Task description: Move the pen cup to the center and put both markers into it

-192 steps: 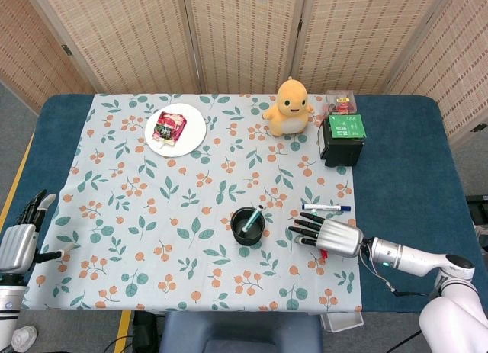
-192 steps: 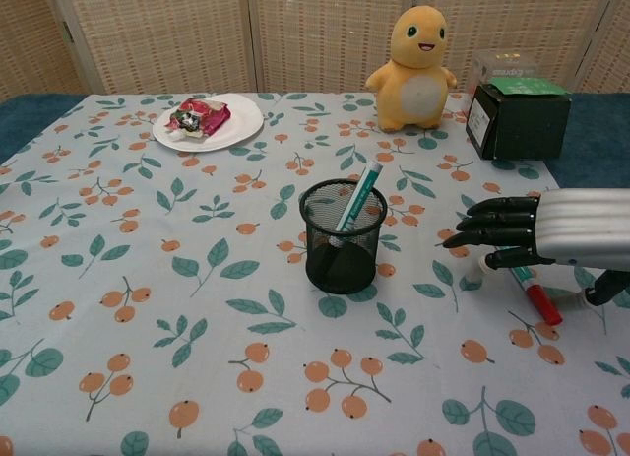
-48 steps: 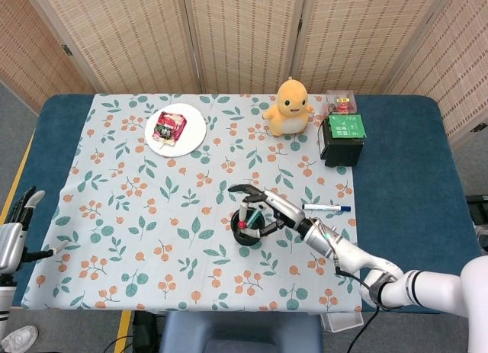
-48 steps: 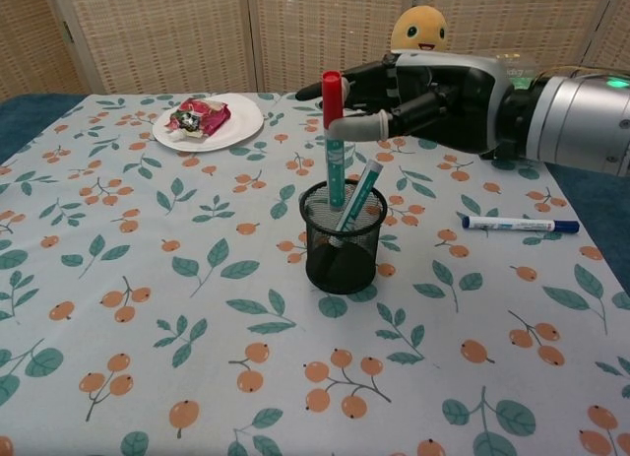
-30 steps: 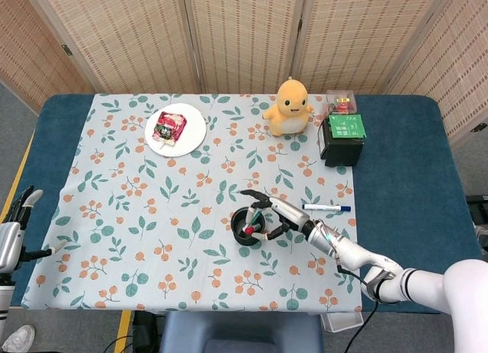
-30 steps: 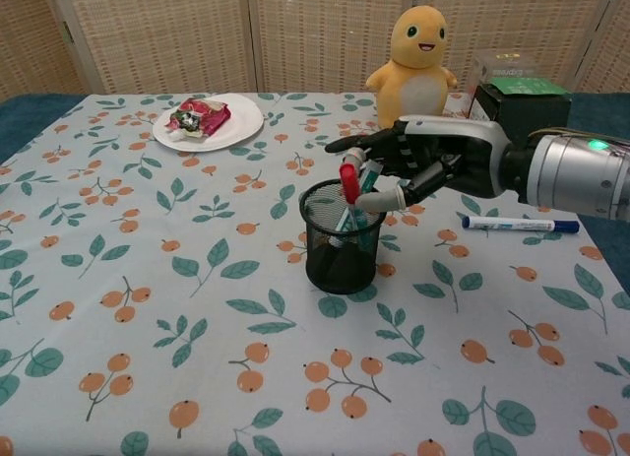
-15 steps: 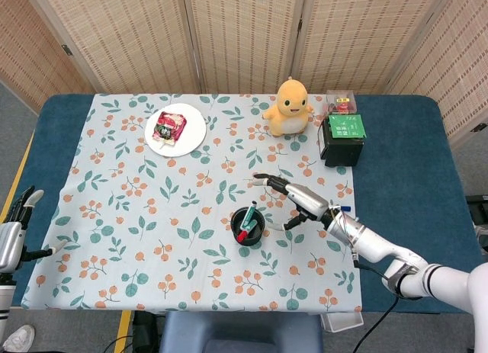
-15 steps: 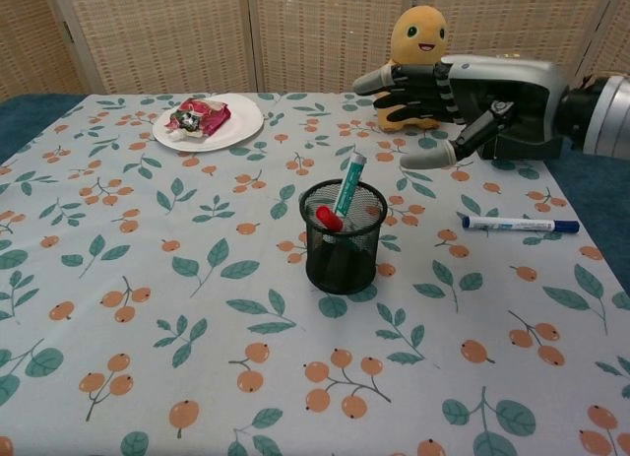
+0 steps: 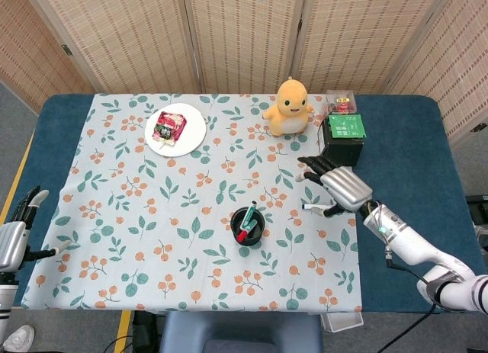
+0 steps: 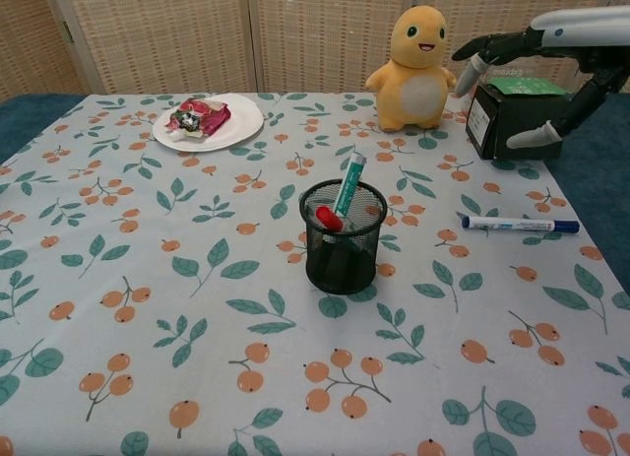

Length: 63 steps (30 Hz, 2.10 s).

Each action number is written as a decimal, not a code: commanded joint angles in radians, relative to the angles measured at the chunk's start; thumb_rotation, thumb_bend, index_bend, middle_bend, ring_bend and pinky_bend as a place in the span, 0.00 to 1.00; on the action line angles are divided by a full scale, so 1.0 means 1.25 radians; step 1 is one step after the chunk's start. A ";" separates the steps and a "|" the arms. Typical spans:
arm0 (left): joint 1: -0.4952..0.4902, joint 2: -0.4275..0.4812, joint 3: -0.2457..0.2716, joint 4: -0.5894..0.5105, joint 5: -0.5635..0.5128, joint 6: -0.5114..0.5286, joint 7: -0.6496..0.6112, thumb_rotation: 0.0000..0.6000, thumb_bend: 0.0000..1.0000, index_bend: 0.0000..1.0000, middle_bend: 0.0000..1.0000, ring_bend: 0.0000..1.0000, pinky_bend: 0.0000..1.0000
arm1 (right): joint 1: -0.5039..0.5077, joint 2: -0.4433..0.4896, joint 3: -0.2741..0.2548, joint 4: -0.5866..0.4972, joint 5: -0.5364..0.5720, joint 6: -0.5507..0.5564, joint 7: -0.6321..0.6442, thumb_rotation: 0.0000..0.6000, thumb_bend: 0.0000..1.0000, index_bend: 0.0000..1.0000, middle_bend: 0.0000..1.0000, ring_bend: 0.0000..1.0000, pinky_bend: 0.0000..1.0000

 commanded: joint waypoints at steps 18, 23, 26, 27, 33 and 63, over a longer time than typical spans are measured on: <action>-0.005 0.020 0.018 0.004 0.043 0.020 -0.106 1.00 0.05 0.00 0.00 0.00 0.21 | 0.020 -0.034 0.007 -0.124 0.531 -0.105 -0.553 1.00 0.28 0.43 0.00 0.00 0.00; -0.004 0.027 0.021 0.006 0.052 0.031 -0.135 1.00 0.05 0.00 0.00 0.00 0.21 | 0.035 -0.091 0.012 -0.105 0.578 -0.086 -0.610 1.00 0.29 0.44 0.00 0.00 0.00; -0.001 0.030 0.023 0.008 0.057 0.043 -0.146 1.00 0.05 0.00 0.00 0.00 0.21 | 0.048 -0.112 0.014 -0.095 0.606 -0.089 -0.638 1.00 0.29 0.44 0.00 0.00 0.00; 0.001 0.031 0.023 0.008 0.058 0.048 -0.151 1.00 0.05 0.00 0.00 0.00 0.21 | 0.053 -0.119 0.015 -0.090 0.618 -0.091 -0.648 1.00 0.29 0.44 0.00 0.00 0.00; 0.003 0.032 0.023 0.011 0.058 0.053 -0.161 1.00 0.05 0.00 0.00 0.00 0.21 | 0.074 -0.149 0.019 -0.057 0.656 -0.103 -0.678 1.00 0.29 0.44 0.00 0.00 0.00; 0.006 0.034 0.021 0.024 0.047 0.060 -0.183 1.00 0.05 0.00 0.00 0.00 0.21 | 0.139 -0.271 0.021 0.128 0.711 -0.208 -0.690 1.00 0.30 0.44 0.00 0.00 0.00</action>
